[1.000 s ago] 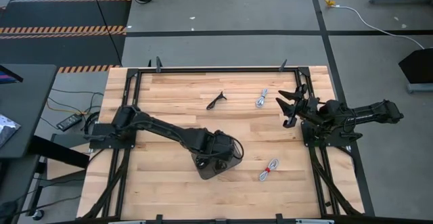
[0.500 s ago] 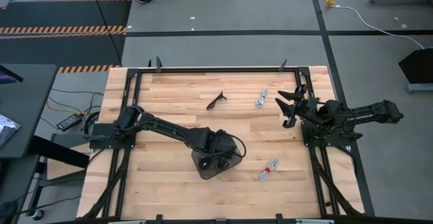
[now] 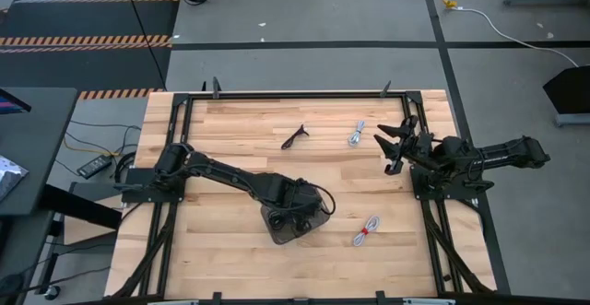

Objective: Pick and place USB-C Cables
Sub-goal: Put the bottom white charger cable into the black bin

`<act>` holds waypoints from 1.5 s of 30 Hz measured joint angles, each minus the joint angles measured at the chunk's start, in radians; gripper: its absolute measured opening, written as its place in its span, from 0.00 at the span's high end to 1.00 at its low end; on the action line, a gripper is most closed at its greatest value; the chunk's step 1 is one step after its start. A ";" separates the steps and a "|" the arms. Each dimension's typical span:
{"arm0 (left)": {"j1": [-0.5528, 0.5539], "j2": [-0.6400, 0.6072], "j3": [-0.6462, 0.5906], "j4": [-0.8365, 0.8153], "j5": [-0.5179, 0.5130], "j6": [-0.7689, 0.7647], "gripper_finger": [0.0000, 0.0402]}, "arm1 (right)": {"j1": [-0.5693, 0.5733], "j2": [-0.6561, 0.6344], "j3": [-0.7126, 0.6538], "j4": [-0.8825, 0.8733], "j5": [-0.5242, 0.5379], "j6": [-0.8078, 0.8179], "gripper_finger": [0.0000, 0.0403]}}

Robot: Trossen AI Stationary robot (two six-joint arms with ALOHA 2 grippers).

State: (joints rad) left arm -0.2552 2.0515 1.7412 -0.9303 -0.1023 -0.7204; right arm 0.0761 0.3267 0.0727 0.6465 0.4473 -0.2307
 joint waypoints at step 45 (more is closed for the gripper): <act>-0.027 -0.202 0.000 0.362 -0.383 0.645 0.65 | 0.472 0.755 0.453 -0.949 -0.486 0.584 0.56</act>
State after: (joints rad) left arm -0.2821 1.8496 1.7412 -0.5682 -0.4854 -0.0753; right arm 0.5478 1.0814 0.5255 -0.3030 -0.0390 0.3529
